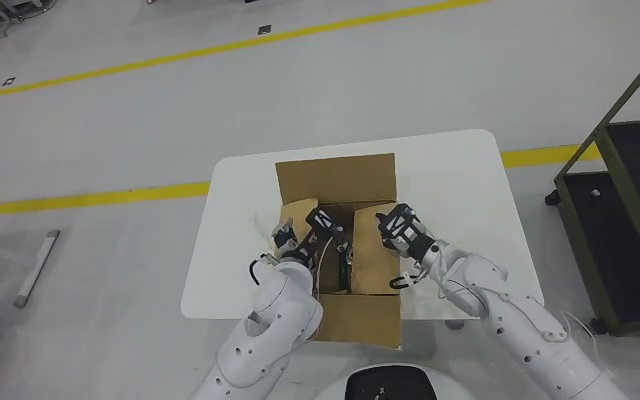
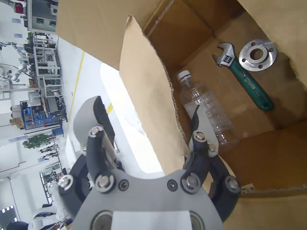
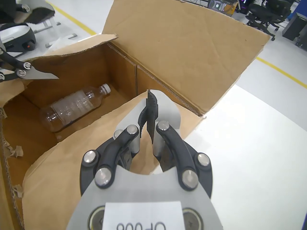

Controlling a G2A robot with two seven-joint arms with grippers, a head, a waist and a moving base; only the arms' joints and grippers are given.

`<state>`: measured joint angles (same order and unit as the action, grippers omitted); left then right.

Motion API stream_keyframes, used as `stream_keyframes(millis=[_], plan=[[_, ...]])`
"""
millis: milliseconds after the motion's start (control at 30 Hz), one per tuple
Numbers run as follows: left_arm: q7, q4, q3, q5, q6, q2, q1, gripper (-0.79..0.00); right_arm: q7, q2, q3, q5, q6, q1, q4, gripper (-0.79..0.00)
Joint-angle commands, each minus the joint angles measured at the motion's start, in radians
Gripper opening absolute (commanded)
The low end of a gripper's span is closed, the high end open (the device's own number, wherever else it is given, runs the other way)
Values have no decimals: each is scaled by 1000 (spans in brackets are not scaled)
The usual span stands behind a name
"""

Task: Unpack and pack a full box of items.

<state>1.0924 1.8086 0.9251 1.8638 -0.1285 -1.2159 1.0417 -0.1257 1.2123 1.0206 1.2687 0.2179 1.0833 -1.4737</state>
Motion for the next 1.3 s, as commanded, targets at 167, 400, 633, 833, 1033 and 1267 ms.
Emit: stream_keyframes(millis=[167, 400, 633, 833, 1033, 1267], plan=[[-12, 76, 89, 62, -43, 11, 40, 0, -15, 4, 2, 15, -2, -4, 11, -785], [-17, 99, 192, 110, -109, 21, 59, 0, -24, 10, 3, 25, -4, -9, 19, -785], [-13, 42, 303, 102, -123, 26, 64, 0, -26, 17, -1, 26, -9, -12, 22, -785], [-11, -8, 335, 140, -120, 26, 83, 0, -30, 21, -1, 34, -4, -15, 27, -785], [-20, -43, 342, 143, -105, 20, 96, 0, -34, 26, -3, 37, -2, -16, 38, -785], [-27, -64, 344, 146, -98, 13, 100, 0, -42, 30, -3, 39, 2, -18, 45, -785]])
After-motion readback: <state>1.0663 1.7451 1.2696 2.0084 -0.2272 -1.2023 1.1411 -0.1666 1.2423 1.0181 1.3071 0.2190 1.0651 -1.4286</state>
